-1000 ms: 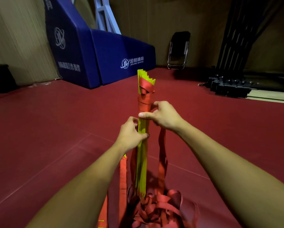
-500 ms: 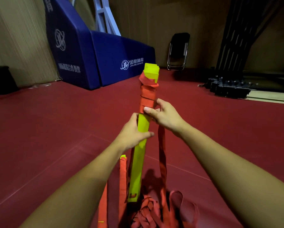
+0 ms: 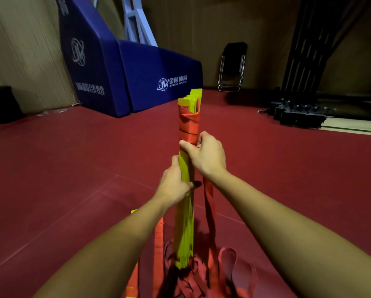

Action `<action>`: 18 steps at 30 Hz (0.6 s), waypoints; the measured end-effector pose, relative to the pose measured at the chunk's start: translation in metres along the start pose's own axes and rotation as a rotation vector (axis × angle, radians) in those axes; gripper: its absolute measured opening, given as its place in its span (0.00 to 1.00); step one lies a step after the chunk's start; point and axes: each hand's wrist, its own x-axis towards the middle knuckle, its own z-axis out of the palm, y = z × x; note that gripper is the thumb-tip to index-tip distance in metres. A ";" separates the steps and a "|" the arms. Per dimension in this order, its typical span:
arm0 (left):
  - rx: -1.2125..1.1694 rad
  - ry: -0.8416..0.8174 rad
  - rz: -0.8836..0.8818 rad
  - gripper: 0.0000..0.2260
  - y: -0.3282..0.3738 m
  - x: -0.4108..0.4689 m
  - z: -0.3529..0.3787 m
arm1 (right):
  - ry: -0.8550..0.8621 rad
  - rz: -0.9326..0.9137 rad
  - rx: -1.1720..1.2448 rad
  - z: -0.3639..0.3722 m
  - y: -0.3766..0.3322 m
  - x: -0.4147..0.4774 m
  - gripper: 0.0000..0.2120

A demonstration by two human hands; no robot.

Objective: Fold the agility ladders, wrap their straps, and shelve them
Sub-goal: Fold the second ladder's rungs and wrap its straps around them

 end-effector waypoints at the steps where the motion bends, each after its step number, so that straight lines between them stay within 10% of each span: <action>1: 0.013 0.023 0.011 0.25 -0.001 0.000 0.001 | 0.021 -0.003 -0.006 0.000 -0.002 0.000 0.24; 10: -0.452 -0.138 -0.101 0.27 -0.001 0.012 -0.014 | -0.568 -0.121 0.460 -0.036 0.010 0.019 0.10; 18: -0.480 -0.197 -0.087 0.17 0.012 0.010 -0.020 | -0.556 -0.150 0.390 -0.039 0.017 0.021 0.15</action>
